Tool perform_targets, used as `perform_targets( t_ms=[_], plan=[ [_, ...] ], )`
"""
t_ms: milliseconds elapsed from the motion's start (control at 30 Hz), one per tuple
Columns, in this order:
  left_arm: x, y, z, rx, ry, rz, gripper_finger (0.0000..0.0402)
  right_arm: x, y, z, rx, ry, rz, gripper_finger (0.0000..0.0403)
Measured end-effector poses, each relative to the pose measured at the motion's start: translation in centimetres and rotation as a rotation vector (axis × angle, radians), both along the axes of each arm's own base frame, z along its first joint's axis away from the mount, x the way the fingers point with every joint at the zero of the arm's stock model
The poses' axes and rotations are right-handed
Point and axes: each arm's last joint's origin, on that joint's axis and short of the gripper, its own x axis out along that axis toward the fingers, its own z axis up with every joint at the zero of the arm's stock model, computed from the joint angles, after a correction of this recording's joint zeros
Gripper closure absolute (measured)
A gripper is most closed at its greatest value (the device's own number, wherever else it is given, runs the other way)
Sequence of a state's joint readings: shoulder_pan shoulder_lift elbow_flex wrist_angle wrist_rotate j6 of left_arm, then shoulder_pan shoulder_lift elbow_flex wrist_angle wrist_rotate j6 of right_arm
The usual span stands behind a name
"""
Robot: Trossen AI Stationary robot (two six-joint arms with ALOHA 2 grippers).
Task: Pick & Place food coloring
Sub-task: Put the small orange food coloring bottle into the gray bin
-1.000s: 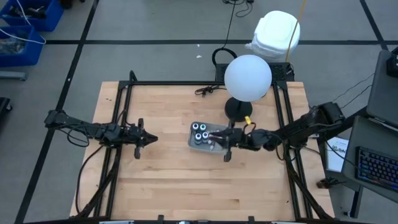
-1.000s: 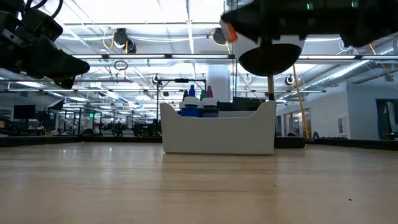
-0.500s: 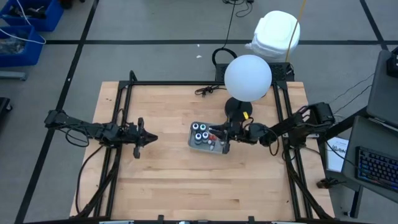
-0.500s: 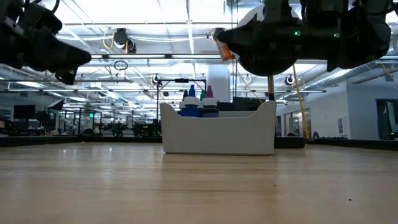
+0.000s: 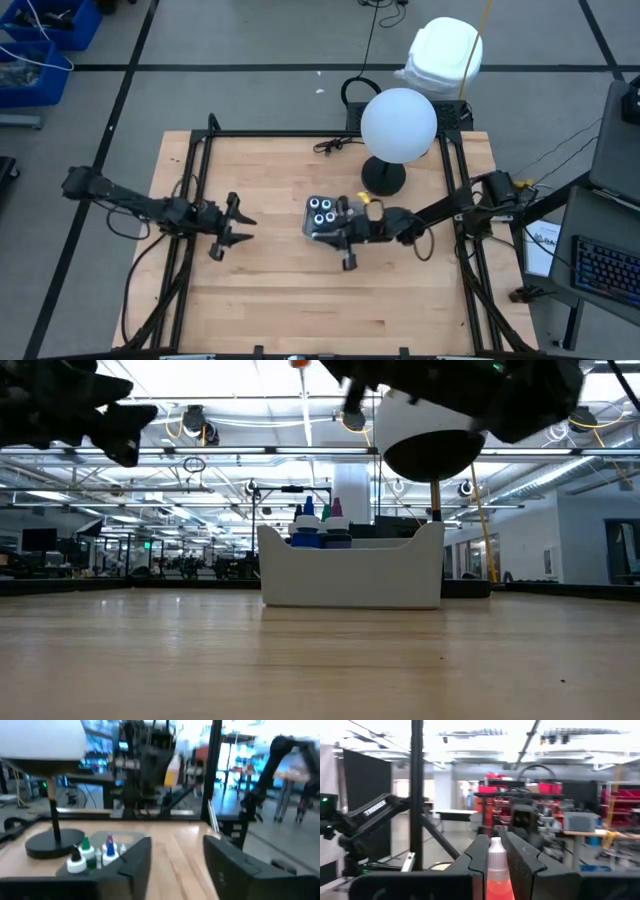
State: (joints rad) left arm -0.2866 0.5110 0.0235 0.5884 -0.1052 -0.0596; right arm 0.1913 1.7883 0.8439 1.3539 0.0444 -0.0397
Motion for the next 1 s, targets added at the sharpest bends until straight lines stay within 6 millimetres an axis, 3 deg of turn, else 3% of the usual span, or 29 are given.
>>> perform_targets(
  t_ms=[167,367,633,1000],
  plan=[
    [2.1,-1.3,0.1,0.039,0.123,-0.045,0.0158,4.0,1.0,0.2,-0.048,0.036,0.044,0.0365],
    [5.4,-4.0,1.0,0.141,0.212,-0.12,0.0141,7.0,1.5,-0.1,-0.077,0.021,0.031,0.0365],
    [8.7,-6.4,3.3,0.204,0.192,-0.137,0.0181,8.4,2.5,-0.5,-0.104,0.005,0.036,0.0365],
    [9.2,-6.6,5.0,0.224,0.131,-0.104,0.0241,7.7,4.0,0.1,-0.144,-0.083,0.043,0.0365]
  ],
)
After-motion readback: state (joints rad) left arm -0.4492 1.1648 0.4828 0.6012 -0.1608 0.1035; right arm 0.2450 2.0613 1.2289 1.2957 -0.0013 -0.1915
